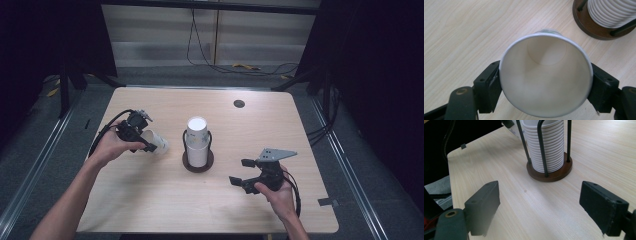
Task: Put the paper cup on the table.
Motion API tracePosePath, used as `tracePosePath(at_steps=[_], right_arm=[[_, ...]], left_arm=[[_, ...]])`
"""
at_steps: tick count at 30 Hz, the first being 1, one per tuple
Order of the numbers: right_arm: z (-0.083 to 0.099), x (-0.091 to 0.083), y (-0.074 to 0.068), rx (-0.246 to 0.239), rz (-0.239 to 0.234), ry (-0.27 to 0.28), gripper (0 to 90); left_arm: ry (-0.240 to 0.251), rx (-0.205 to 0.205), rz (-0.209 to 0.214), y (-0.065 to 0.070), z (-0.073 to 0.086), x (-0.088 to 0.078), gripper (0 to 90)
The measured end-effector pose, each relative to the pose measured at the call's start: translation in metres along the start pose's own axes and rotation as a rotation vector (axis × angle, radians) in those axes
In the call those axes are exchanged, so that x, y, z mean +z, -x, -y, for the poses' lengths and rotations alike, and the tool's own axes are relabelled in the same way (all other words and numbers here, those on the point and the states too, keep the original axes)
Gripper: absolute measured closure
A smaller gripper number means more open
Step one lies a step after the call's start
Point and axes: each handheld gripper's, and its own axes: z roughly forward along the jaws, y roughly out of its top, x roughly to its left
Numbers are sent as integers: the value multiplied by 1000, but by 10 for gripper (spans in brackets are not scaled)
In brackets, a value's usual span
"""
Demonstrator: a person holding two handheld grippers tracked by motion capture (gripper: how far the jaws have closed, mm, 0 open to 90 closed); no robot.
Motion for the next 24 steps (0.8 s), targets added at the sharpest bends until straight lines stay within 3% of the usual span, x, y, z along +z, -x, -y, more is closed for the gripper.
tracePosePath(at_steps=[3,7,10,16,24], right_arm=[[1,0,1,3,2,-6,163],[1,1,1,2,0,-2,160],[1,0,1,7,5,-3,159],[2,1,1,8,11,-10,159],[3,1,1,11,12,-9,160]], left_arm=[[-4,-16,4,0,-1,1,238],[-32,-7,3,1,-3,5,235],[-48,3,-46,4,-5,7,234],[-69,26,-56,8,-11,9,226],[-59,1,-47,5,-14,13,219]])
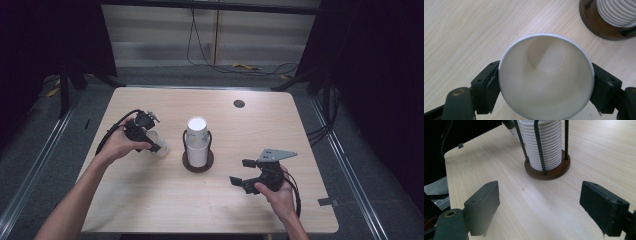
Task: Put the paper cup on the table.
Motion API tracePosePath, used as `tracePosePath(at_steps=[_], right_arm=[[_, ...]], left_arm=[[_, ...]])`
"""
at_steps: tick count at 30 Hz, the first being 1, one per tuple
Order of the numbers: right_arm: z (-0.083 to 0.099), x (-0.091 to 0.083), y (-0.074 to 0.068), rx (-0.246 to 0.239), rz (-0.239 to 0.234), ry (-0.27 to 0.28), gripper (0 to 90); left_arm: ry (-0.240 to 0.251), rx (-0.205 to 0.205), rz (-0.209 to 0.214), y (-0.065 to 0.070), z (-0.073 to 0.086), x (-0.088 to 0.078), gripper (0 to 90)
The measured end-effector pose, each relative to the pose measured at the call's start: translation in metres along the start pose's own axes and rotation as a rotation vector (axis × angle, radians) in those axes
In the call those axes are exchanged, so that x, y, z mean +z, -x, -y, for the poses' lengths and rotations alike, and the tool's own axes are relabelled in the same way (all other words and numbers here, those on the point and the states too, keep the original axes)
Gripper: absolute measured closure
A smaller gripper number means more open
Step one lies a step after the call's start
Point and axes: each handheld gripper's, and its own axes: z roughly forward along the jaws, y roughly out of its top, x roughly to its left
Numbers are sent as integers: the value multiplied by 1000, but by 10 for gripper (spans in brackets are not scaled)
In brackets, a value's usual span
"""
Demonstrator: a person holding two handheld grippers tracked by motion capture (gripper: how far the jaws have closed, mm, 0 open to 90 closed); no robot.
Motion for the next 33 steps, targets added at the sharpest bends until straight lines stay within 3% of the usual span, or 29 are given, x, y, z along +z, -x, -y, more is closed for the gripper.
tracePosePath(at_steps=[4,22,26,28,32,33], right_arm=[[0,1,-1,-6,-4,-7,160],[1,1,0,1,-5,-11,160],[1,1,1,3,-4,-11,160],[1,2,2,6,-6,-13,159],[2,3,2,8,-9,-19,159],[2,3,2,7,-7,-19,159]], left_arm=[[14,-35,9,-1,-1,2,213],[56,-41,21,1,-7,10,202],[80,-71,28,1,-7,11,188],[73,-65,18,1,-7,11,172],[92,-75,15,0,-6,9,171],[119,-68,15,-1,-4,7,171]])
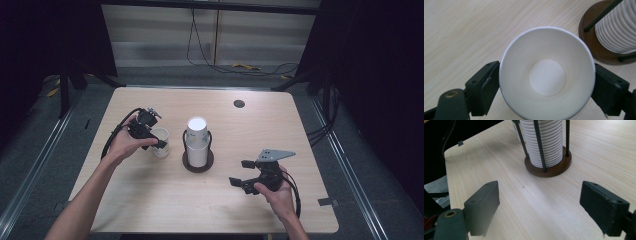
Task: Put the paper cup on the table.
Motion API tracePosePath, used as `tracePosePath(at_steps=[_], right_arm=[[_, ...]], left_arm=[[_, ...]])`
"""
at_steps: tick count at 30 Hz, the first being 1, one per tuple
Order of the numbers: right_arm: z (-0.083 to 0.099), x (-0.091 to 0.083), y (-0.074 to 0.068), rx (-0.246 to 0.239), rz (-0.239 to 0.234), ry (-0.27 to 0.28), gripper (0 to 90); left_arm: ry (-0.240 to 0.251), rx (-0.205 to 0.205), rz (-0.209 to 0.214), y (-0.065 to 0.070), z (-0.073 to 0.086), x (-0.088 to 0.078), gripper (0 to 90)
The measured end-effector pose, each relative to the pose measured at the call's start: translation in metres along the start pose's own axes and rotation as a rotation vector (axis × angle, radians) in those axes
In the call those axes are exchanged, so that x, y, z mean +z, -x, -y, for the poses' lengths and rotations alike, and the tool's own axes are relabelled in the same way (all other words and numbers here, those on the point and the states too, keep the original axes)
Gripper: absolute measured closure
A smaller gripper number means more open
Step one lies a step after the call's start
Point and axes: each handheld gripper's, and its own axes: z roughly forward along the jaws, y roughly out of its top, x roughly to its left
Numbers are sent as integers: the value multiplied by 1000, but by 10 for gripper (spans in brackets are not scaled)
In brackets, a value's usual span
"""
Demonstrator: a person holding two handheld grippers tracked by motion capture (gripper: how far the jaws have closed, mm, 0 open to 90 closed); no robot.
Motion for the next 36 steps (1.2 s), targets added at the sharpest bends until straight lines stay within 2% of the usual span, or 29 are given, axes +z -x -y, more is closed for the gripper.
tracePosePath(at_steps=[1,4,8,12,14,16,18,19,24,25,27,28,30,31,34,36], right_arm=[[0,0,0,2,0,1,158],[0,0,1,2,2,1,158],[0,0,0,4,-6,-1,154],[0,0,0,4,-8,-3,154],[0,-1,1,4,-8,0,154],[0,-1,1,2,-8,1,154],[0,-1,1,7,-16,3,154],[0,-1,1,9,-18,4,154],[0,0,1,6,-15,-5,153],[0,0,1,7,-14,-4,153],[0,0,1,6,-12,-5,153],[0,0,1,8,-10,-4,153],[0,0,2,7,-9,-3,153],[0,0,2,10,-9,-2,153],[0,0,2,12,-9,-5,153],[1,0,2,11,-9,-6,153]], left_arm=[[16,-2,8,-1,1,-1,168],[13,-9,18,1,2,-1,168],[28,18,22,3,4,-1,168],[50,11,7,5,5,1,169],[55,20,33,6,5,2,168],[58,27,36,8,4,1,170],[70,16,35,9,4,0,168],[70,28,28,10,4,-1,169],[141,-1,19,6,7,-9,168],[141,-1,19,6,7,-9,168],[160,-14,25,4,9,-12,168],[182,-36,35,3,11,-14,168],[199,-43,47,4,14,-15,169],[209,-27,46,4,16,-16,168],[227,-35,52,5,19,-17,169],[260,-20,24,10,23,-22,169]])
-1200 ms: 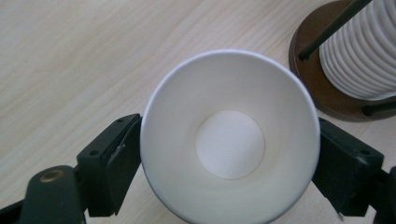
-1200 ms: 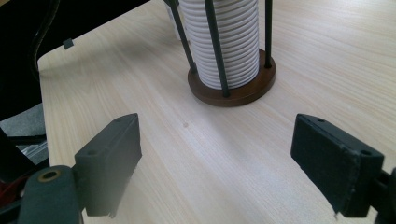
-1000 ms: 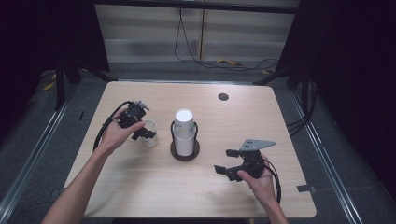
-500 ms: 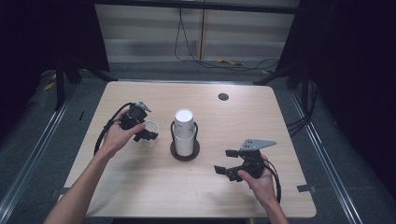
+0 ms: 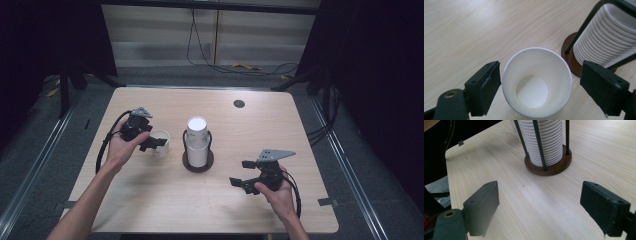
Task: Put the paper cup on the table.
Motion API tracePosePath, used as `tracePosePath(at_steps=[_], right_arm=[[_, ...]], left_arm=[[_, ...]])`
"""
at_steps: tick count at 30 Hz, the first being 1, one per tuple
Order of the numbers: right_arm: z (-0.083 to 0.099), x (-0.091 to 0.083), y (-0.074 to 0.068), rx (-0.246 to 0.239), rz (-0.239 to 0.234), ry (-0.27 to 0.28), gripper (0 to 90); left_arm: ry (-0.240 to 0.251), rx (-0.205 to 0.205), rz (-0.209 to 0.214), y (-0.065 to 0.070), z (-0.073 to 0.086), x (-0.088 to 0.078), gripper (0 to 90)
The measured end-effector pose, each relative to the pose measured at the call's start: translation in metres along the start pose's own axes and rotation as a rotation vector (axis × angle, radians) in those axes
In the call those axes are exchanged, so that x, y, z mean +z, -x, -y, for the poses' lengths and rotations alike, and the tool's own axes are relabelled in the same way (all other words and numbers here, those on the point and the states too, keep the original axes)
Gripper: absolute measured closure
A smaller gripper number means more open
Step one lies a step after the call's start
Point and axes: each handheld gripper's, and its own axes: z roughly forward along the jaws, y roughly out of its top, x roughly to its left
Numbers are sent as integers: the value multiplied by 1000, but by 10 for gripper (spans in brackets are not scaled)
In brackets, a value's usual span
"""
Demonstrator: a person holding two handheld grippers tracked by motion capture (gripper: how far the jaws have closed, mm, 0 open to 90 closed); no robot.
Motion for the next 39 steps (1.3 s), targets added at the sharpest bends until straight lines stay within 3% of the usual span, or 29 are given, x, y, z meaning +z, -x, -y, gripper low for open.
tracePosePath(at_steps=[6,17,18,23,27,28,30,35,36,38,39], right_arm=[[1,-1,2,6,14,3,153],[3,-1,1,2,57,-6,155],[3,-1,1,1,59,-7,155],[3,-1,2,4,65,-7,155],[3,-1,2,10,67,-8,155],[3,-1,2,11,68,-8,155],[3,-2,2,10,69,-6,155],[3,-2,1,9,75,-3,155],[3,-2,1,8,75,-3,155],[3,-3,1,9,77,2,155],[3,-3,1,11,78,3,154]], left_arm=[[67,1,3,7,4,-12,170],[133,9,23,17,19,-21,177],[149,-20,33,18,23,-21,177],[142,-55,35,20,32,-24,178],[161,-58,70,23,37,-27,177],[179,-48,79,27,41,-29,176],[168,-31,80,29,43,-30,176],[200,-72,149,45,58,-26,169],[197,-52,134,47,60,-26,169],[175,-12,53,51,63,-26,168],[175,-12,53,51,63,-26,168]])
